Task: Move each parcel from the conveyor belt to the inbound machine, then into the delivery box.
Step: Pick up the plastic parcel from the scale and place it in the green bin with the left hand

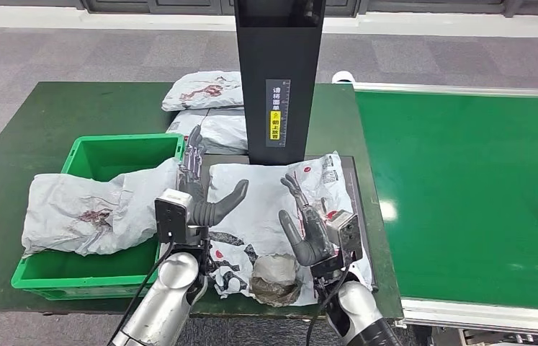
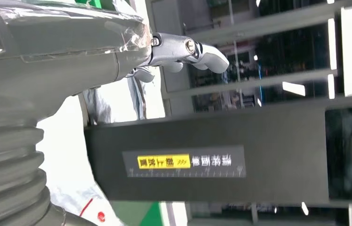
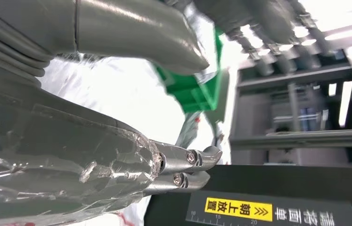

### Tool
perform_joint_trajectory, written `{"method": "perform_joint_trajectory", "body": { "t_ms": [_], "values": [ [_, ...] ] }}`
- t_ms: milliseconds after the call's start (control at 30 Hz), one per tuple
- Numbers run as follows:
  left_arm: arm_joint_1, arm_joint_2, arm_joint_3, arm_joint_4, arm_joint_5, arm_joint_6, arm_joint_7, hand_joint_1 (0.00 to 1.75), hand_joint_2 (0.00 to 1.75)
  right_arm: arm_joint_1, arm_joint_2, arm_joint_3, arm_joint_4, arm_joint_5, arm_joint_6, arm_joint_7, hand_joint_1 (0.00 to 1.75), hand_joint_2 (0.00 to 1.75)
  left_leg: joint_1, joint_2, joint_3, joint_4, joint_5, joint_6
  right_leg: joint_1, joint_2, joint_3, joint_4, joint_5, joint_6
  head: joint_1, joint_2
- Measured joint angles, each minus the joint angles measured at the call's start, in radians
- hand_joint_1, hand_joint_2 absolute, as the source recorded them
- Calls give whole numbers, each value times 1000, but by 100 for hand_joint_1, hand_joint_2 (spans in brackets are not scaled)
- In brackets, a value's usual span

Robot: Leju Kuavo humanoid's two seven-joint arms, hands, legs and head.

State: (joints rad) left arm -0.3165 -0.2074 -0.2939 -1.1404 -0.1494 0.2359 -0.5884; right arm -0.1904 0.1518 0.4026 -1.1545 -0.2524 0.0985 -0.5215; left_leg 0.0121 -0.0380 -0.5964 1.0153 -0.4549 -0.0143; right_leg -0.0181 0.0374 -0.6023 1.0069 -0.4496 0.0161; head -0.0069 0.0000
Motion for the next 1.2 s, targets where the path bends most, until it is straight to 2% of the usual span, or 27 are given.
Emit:
{"method": "perform_joint_trajectory", "body": {
  "t_ms": [200, 267, 333, 400, 467, 533, 600, 667, 700, 767, 800, 833, 900, 967, 1200],
  "values": [
    [-3, 9, -60, 40, -158, -25, 53, 0, 175, 8, 0, -56, -20, -121, 70, 13, 0, 0, 0, 0, 0, 0, 0, 0, 0, 0, 0, 0, 0, 0, 0, 0],
    [-13, 12, -93, 76, -250, -57, 83, 0, 175, 3, 0, -77, -14, -197, 154, 52, 0, 0, 0, 0, 0, 0, 0, 0, 0, 0, 0, 0, 0, 0, 0, 0],
    [-38, 12, -140, 142, -398, -104, 146, 0, 175, -5, 0, -101, -4, -222, 231, 46, 0, 0, -1, 0, 0, 0, 0, 0, 0, 0, 0, 0, 0, 0, 0, 0],
    [-77, 9, -206, 249, -559, -141, 218, 0, 175, -11, 0, -133, -3, -149, 228, -15, 0, 87, -1, -1, 0, 0, 0, 0, -1, -1, 1, 0, 0, 0, 0, 0],
    [-106, 2, -271, 367, -669, -154, 276, 0, 175, 1, 2, -181, -44, -35, 148, -81, 0, 175, -1, -2, 0, 0, 0, 0, -1, -1, 1, 0, 0, 0, 0, 0],
    [-123, -6, -312, 465, -732, -148, 325, 0, 175, 35, 9, -240, -138, 86, 16, -130, 0, 175, -2, -1, 0, 0, 0, 0, -2, -1, 0, 0, 0, 0, 0, 0],
    [-144, -12, -329, 534, -768, -119, 358, 0, 175, 79, 23, -294, -257, 218, -164, -151, 0, 175, -2, -3, 0, 0, 0, 0, -2, -1, 1, 0, 0, 0, 0, 0],
    [-163, -22, -334, 580, -798, -93, 384, 0, 175, 120, 42, -339, -368, 334, -344, -145, 0, 175, -2, -4, 1, 0, -1, 0, -1, -2, 2, 0, -1, 0, 0, 0],
    [-172, -27, -335, 597, -812, -95, 399, 8, 175, 135, 51, -361, -414, 368, -411, -134, 0, 175, -2, -4, 1, 0, -2, 0, -1, -3, 2, 0, -2, 0, 0, 0],
    [-193, -39, -336, 629, -839, -156, 428, 93, 175, 154, 63, -401, -469, 390, -479, -107, 0, 175, -2, -3, 3, 0, -4, 1, -1, -3, 5, 0, -3, 0, 0, 0],
    [-208, -44, -336, 646, -852, -218, 438, 136, 175, 159, 68, -418, -482, 391, -494, -99, 0, 175, -2, -4, 4, 0, -5, 2, -1, -3, 8, -1, -5, 1, 0, 0],
    [-222, -50, -337, 664, -862, -286, 443, 171, 175, 161, 74, -431, -489, 390, -504, -99, 0, 175, -2, -4, 5, -1, -6, 3, -1, -4, 12, -1, -7, 1, 0, 0],
    [-243, -59, -338, 694, -875, -387, 432, 175, 175, 165, 84, -444, -493, 384, -526, -119, 0, 175, -2, -4, 12, -1, -11, 3, -1, -5, 24, -2, -12, 1, 0, 0],
    [-249, -63, -338, 712, -877, -409, 405, 175, 175, 173, 89, -447, -498, 371, -549, -144, 0, 175, -3, -4, 23, -1, -15, 3, -1, -5, 35, -2, -17, 1, 0, 0],
    [-260, -67, -334, 715, -842, -306, 299, 175, 175, 227, 90, -448, -568, 349, -569, -136, 0, 175, -3, -4, 34, -1, -15, 2, -1, -3, 37, -2, -14, 1, 0, 0]
  ]
}}
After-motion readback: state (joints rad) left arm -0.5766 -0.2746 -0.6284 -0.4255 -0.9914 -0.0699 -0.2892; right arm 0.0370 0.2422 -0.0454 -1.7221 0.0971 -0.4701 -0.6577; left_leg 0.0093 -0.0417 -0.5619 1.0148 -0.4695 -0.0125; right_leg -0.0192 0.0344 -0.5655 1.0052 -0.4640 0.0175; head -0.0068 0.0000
